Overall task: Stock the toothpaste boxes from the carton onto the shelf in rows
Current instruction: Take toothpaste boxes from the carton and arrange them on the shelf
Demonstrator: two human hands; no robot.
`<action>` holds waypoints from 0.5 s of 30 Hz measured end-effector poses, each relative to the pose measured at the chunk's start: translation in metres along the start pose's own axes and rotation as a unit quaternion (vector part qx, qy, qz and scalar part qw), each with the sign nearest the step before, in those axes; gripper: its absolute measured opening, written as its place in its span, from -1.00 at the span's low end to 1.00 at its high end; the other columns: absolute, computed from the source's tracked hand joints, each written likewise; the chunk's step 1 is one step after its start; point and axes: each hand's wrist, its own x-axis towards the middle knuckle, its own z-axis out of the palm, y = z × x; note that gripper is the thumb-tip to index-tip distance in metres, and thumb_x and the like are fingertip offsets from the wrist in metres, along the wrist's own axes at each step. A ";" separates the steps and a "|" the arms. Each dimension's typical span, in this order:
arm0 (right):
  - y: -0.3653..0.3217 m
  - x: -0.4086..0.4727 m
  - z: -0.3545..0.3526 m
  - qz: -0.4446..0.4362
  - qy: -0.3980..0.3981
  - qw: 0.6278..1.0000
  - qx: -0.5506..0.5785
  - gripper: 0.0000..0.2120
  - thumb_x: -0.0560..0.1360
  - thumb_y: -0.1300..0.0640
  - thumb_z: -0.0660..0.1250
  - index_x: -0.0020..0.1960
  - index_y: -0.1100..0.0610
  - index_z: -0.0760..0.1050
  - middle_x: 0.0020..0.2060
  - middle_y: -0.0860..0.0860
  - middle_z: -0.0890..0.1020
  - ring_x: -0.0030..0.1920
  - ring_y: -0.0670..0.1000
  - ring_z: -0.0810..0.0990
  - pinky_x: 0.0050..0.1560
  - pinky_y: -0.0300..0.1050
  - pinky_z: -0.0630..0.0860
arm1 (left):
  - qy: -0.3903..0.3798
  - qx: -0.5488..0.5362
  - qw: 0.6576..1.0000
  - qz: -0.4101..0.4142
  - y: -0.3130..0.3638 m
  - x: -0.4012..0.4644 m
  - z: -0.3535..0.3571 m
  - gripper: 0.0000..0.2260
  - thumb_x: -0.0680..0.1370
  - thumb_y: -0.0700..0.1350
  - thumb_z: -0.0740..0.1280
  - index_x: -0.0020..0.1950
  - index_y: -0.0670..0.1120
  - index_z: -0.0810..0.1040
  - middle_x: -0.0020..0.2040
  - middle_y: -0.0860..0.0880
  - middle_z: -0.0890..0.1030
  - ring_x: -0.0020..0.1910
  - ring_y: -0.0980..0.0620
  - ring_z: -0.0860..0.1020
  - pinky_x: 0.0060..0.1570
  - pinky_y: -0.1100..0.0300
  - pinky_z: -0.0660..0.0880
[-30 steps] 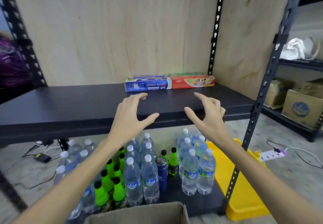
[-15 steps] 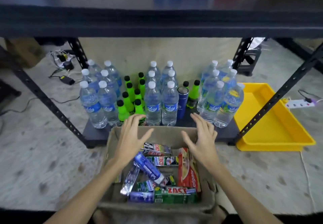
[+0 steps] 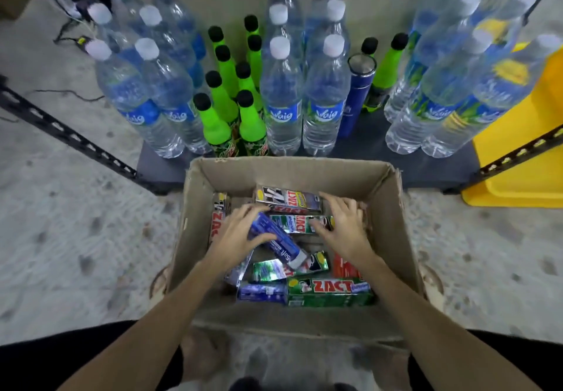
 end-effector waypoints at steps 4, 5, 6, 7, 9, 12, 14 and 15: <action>0.002 0.022 0.025 -0.005 -0.043 0.999 -0.002 -0.36 0.54 -0.21 0.34 0.55 -0.10 0.25 0.46 -0.08 0.42 0.37 0.06 0.27 0.35 0.13 0.25 | -0.030 0.051 0.997 0.048 -0.023 0.014 0.019 -0.31 0.48 0.43 0.23 0.48 0.06 0.37 0.45 0.01 0.40 0.44 -0.02 0.35 0.40 -0.12 0.35; 0.003 0.025 0.031 -0.007 -0.059 0.998 -0.004 -0.33 0.54 -0.21 0.34 0.58 -0.11 0.20 0.50 -0.08 0.36 0.41 0.06 0.23 0.38 0.14 0.22 | -0.032 0.066 0.995 0.064 -0.028 0.017 0.023 -0.31 0.48 0.42 0.23 0.49 0.04 0.37 0.46 -0.01 0.39 0.45 -0.03 0.33 0.41 -0.12 0.34; 0.004 0.028 0.036 -0.010 -0.074 0.997 -0.007 -0.30 0.55 -0.21 0.33 0.60 -0.12 0.15 0.55 -0.08 0.29 0.45 0.07 0.18 0.40 0.15 0.20 | -0.032 0.078 0.993 0.077 -0.030 0.019 0.025 -0.29 0.48 0.42 0.23 0.50 0.03 0.36 0.48 -0.02 0.37 0.47 -0.05 0.31 0.43 -0.12 0.32; 0.006 0.030 0.040 -0.012 -0.085 0.996 -0.010 -0.28 0.56 -0.21 0.32 0.62 -0.13 0.09 0.57 -0.08 0.23 0.48 0.08 0.15 0.42 0.15 0.18 | -0.033 0.085 0.992 0.088 -0.033 0.021 0.027 -0.27 0.47 0.41 0.24 0.51 0.02 0.35 0.51 -0.03 0.34 0.50 -0.06 0.28 0.47 -0.10 0.27; 0.008 0.032 0.047 -0.010 -0.093 0.995 -0.020 -0.25 0.58 -0.23 0.28 0.64 -0.13 0.00 0.60 -0.08 0.16 0.51 0.07 0.11 0.44 0.13 0.16 | -0.055 0.099 0.988 0.105 -0.038 0.025 0.031 -0.24 0.46 0.39 0.28 0.56 0.02 0.30 0.56 -0.02 0.29 0.55 -0.04 0.18 0.51 -0.08 0.14; 0.010 0.031 0.056 -0.002 -0.093 0.995 -0.026 -0.27 0.61 -0.24 0.21 0.65 -0.12 -0.06 0.61 -0.08 0.13 0.53 0.03 0.08 0.41 0.08 0.14 | -0.088 0.121 0.980 0.132 -0.044 0.029 0.036 -0.23 0.46 0.33 0.35 0.58 0.05 0.27 0.53 0.02 0.32 0.54 0.00 0.17 0.49 0.00 0.07; 0.011 0.032 0.060 0.005 -0.081 0.996 -0.020 -0.29 0.61 -0.22 0.22 0.64 -0.09 -0.01 0.59 -0.08 0.17 0.52 0.00 0.09 0.40 0.06 0.14 | -0.085 0.124 0.979 0.141 -0.047 0.033 0.038 -0.25 0.45 0.27 0.43 0.56 0.05 0.29 0.48 0.01 0.38 0.50 0.01 0.24 0.45 0.06 0.09; 0.012 0.033 0.062 0.005 -0.073 0.997 -0.022 -0.30 0.61 -0.20 0.23 0.64 -0.07 0.03 0.57 -0.07 0.22 0.50 0.01 0.13 0.37 0.06 0.16 | -0.083 0.131 0.977 0.144 -0.047 0.035 0.039 -0.26 0.44 0.21 0.46 0.55 0.05 0.30 0.45 0.01 0.41 0.47 0.01 0.27 0.44 0.07 0.10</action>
